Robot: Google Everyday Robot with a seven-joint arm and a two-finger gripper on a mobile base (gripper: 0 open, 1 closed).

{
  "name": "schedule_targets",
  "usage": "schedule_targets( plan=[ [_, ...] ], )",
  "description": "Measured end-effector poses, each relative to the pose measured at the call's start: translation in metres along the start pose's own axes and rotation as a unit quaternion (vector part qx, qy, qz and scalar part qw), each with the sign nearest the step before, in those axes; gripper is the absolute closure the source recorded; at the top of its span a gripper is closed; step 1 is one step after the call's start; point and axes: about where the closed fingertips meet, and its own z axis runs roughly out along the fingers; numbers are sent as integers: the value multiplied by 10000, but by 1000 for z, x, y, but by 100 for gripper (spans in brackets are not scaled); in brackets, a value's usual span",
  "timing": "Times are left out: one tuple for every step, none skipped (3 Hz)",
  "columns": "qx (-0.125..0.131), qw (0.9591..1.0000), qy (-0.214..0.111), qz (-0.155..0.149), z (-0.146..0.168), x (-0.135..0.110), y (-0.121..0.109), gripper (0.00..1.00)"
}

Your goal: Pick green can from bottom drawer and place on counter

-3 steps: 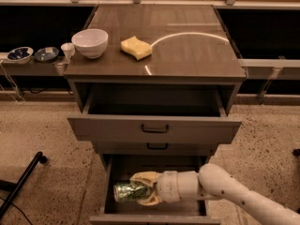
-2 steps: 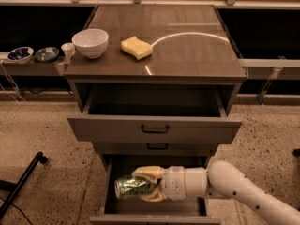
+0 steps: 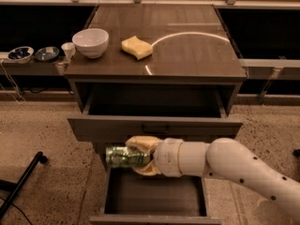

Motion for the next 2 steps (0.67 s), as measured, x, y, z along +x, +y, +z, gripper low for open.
schedule_targets(
  plan=[
    [89, 9988, 461, 163, -19, -3, -51, 100],
    [50, 9985, 510, 208, -17, -1, -56, 100]
  ],
)
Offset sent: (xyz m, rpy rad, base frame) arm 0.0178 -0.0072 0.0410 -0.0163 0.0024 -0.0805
